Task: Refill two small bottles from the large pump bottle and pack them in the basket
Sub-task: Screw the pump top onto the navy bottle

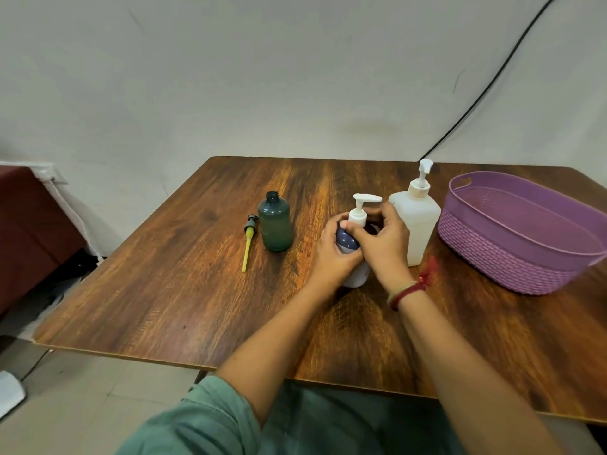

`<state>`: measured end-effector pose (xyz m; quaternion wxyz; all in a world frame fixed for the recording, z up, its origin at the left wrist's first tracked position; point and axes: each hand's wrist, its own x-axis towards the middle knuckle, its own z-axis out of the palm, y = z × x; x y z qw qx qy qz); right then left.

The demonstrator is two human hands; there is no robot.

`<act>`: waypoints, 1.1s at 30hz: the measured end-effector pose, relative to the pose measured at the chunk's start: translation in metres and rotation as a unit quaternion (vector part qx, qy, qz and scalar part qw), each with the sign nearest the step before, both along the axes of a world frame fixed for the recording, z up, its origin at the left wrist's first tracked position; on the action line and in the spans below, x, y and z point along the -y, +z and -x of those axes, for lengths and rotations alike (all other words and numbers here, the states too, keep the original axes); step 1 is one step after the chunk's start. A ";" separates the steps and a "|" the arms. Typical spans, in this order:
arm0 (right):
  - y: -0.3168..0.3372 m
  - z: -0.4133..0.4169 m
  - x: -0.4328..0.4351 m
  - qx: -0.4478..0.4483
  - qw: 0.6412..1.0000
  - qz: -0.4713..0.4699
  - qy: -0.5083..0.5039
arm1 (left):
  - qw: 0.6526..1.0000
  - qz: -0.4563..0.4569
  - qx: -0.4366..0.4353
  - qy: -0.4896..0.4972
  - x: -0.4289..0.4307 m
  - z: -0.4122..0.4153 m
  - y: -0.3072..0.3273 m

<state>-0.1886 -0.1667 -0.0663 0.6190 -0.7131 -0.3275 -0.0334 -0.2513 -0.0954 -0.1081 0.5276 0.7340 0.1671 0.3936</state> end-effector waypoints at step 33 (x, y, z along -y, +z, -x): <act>-0.001 0.023 0.025 -0.096 0.986 -0.055 0.127 | 1.000 0.015 -0.010 0.001 -0.002 -0.003 -0.001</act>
